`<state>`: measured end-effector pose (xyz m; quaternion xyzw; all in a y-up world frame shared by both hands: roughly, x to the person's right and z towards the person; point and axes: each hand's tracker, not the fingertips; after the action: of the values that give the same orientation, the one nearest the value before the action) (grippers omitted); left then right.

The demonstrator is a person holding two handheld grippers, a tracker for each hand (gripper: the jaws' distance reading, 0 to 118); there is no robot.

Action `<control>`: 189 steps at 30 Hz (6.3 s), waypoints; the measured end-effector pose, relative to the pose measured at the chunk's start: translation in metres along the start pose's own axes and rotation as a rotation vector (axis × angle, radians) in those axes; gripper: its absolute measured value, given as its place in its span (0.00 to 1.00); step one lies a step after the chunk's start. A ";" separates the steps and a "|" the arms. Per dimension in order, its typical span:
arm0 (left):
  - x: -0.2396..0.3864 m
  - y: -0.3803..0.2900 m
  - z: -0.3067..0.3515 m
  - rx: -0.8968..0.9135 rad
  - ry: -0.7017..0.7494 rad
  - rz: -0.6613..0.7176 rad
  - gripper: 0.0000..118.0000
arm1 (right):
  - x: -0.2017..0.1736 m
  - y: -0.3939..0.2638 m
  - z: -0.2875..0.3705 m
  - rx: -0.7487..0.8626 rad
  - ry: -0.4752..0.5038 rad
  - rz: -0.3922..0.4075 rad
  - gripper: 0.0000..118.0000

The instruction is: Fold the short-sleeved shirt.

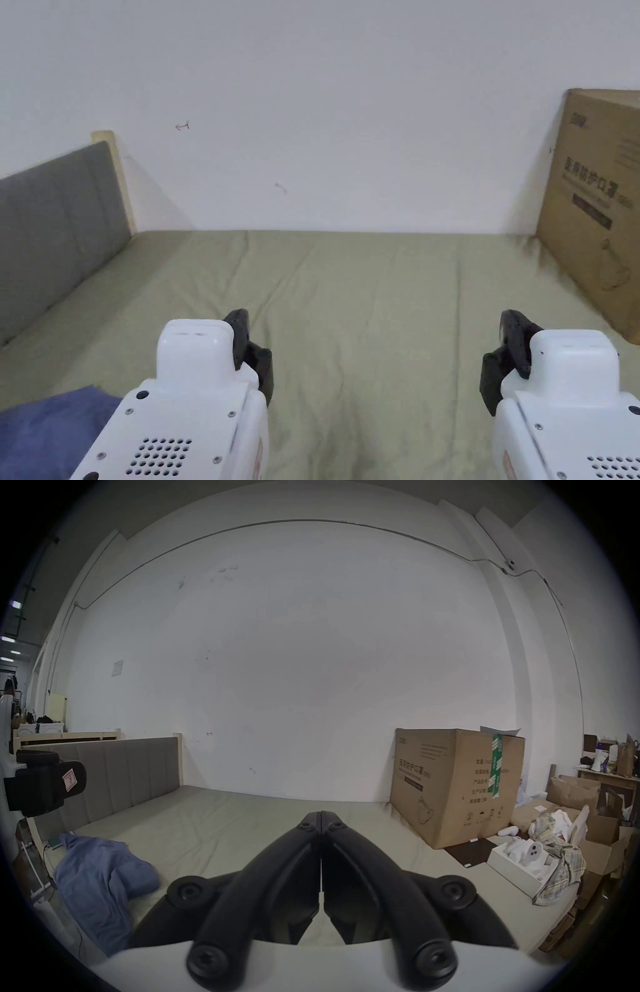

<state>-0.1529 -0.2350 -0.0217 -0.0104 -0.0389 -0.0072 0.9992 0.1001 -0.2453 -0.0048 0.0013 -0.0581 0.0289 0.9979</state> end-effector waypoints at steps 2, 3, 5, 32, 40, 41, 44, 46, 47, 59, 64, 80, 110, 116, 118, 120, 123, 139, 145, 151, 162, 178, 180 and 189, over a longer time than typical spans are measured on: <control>-0.008 0.004 0.005 0.008 0.017 0.009 0.00 | -0.009 0.003 -0.002 0.002 0.044 0.009 0.00; -0.014 0.006 0.009 0.013 0.037 0.014 0.00 | -0.017 0.008 -0.003 -0.002 0.080 0.001 0.00; -0.027 0.010 0.017 0.015 0.095 0.012 0.00 | -0.033 0.012 -0.006 -0.016 0.170 -0.019 0.00; -0.182 -0.023 0.083 -0.219 0.566 0.062 0.00 | -0.221 -0.010 -0.008 -0.097 0.719 0.030 0.00; -0.243 -0.112 -0.051 -0.566 0.472 0.157 0.00 | -0.215 -0.031 -0.024 -0.147 0.686 0.075 0.00; -0.243 -0.126 -0.066 -0.607 0.448 0.145 0.00 | -0.215 -0.035 -0.028 -0.161 0.681 0.080 0.00; -0.255 -0.163 -0.109 -0.712 0.390 0.171 0.00 | -0.216 -0.044 -0.039 -0.200 0.669 0.080 0.00; -0.266 -0.190 -0.132 -0.782 0.355 0.208 0.00 | -0.215 -0.050 -0.045 -0.223 0.666 0.081 0.00; -0.268 -0.197 -0.139 -0.817 0.329 0.228 0.02 | -0.216 -0.052 -0.047 -0.230 0.665 0.084 0.00; -0.273 -0.223 -0.204 -0.944 0.273 0.353 0.97 | -0.215 -0.072 -0.061 -0.298 0.643 0.129 0.00; -0.265 -0.254 -0.216 -1.080 0.334 0.314 0.88 | -0.213 -0.079 -0.065 -0.320 0.649 0.164 0.00; -0.264 -0.223 -0.216 -1.050 0.413 0.459 0.06 | -0.175 -0.081 -0.068 -0.378 0.573 0.114 0.00; 0.150 0.035 -0.229 -0.581 -0.711 0.308 0.06 | 0.088 -0.021 -0.026 -0.238 -0.117 -0.050 0.00; 0.263 -0.066 -0.215 -0.816 -0.826 0.131 0.06 | 0.158 -0.039 -0.006 -0.295 -0.298 -0.114 0.00; 0.287 -0.115 -0.207 -0.922 -0.819 0.074 0.06 | 0.172 -0.049 0.001 -0.326 -0.338 -0.142 0.00; 0.300 -0.159 -0.201 -1.036 -0.836 0.007 0.08 | 0.182 -0.058 0.005 -0.356 -0.348 -0.160 0.00; 0.303 -0.193 -0.191 -1.106 -0.832 -0.078 0.59 | 0.188 -0.072 0.005 -0.396 -0.363 -0.165 0.00; 0.117 -0.097 -0.230 -0.846 -0.480 0.079 0.05 | 0.131 -0.072 -0.020 -0.402 -0.191 -0.136 0.00; 0.041 -0.121 -0.252 -0.910 -0.308 0.110 0.00 | 0.116 -0.078 -0.035 -0.415 -0.146 -0.134 0.00; 0.030 -0.141 -0.320 -0.963 -0.278 0.052 0.63 | 0.112 -0.091 -0.054 -0.453 -0.129 -0.150 0.00; 0.066 -0.240 -0.414 -1.211 -0.192 0.069 0.64 | 0.124 -0.124 -0.079 -0.558 -0.172 -0.129 0.00; 0.021 -0.155 -0.359 -0.961 -0.265 0.124 0.06 | 0.178 -0.121 -0.240 -0.738 0.166 -0.214 0.70; 0.022 -0.142 -0.348 -0.927 -0.279 0.106 0.06 | 0.177 -0.129 -0.281 -0.767 0.191 -0.204 0.76; 0.017 -0.119 -0.328 -0.853 -0.316 0.046 0.07 | 0.146 -0.247 -0.388 -1.307 0.224 0.127 0.66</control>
<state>-0.1125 -0.3613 -0.3446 -0.4227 -0.1841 0.0012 0.8874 0.3038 -0.4817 -0.3733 -0.6105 0.0404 0.0463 0.7896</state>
